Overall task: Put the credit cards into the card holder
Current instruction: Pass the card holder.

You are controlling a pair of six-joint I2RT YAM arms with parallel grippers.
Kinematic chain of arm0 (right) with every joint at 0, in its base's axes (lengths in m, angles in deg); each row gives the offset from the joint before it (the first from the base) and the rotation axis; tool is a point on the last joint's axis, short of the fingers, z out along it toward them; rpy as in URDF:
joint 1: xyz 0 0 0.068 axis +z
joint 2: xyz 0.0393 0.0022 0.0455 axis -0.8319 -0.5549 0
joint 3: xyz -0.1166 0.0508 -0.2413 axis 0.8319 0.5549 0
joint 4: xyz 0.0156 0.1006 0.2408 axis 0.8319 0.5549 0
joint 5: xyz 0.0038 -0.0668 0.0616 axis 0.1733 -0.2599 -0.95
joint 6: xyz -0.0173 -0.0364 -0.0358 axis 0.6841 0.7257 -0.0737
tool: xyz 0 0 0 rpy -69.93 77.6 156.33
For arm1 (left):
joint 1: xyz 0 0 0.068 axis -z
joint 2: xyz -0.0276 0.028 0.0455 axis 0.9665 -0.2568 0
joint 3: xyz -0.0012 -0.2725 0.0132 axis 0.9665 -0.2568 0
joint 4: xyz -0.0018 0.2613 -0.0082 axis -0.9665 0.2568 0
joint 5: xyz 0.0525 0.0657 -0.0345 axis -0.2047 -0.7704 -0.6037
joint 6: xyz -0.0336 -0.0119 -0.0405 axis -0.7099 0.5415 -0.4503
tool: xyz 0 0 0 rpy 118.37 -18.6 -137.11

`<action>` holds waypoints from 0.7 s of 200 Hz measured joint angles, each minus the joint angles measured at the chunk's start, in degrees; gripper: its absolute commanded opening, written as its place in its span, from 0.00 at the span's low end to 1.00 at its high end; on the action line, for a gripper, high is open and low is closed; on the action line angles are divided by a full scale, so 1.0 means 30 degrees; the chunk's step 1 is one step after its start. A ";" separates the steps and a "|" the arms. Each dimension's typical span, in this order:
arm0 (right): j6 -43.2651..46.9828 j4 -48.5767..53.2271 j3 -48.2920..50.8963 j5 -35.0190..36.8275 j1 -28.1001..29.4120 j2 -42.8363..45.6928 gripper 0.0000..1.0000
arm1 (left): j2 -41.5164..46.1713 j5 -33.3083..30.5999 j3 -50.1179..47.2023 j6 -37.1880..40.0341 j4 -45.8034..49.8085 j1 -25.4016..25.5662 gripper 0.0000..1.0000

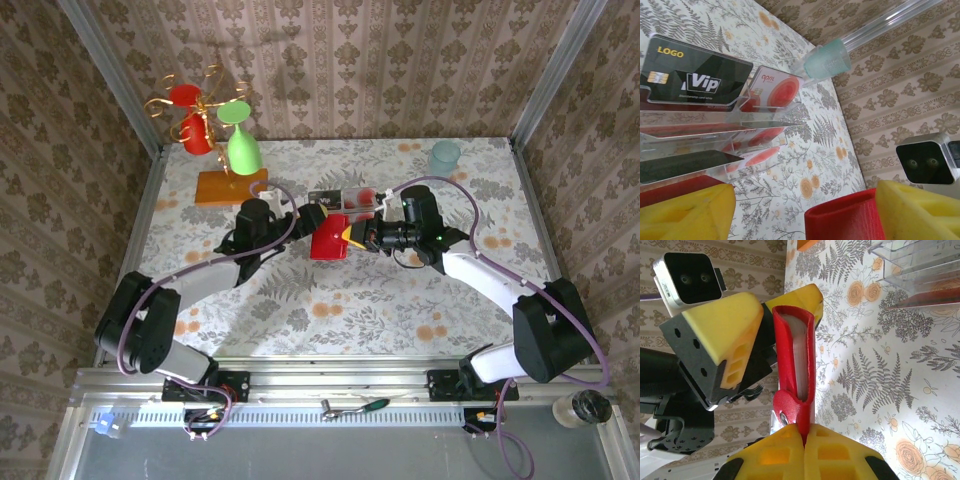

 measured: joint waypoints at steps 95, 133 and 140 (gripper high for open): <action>-0.0153 -0.0291 0.0000 -0.0080 -0.0328 -0.0007 0.00 | -0.0415 0.0364 -0.0379 -0.1574 -0.2572 0.0597 0.47; -0.0182 -0.0299 0.0000 -0.0095 -0.0393 -0.0066 0.00 | -0.0656 0.0364 -0.0503 -0.1953 -0.3104 0.0707 0.27; -0.0219 -0.0299 0.0000 -0.0117 -0.0393 -0.0080 0.00 | -0.0714 0.0364 -0.0546 -0.2025 -0.3235 0.0707 0.22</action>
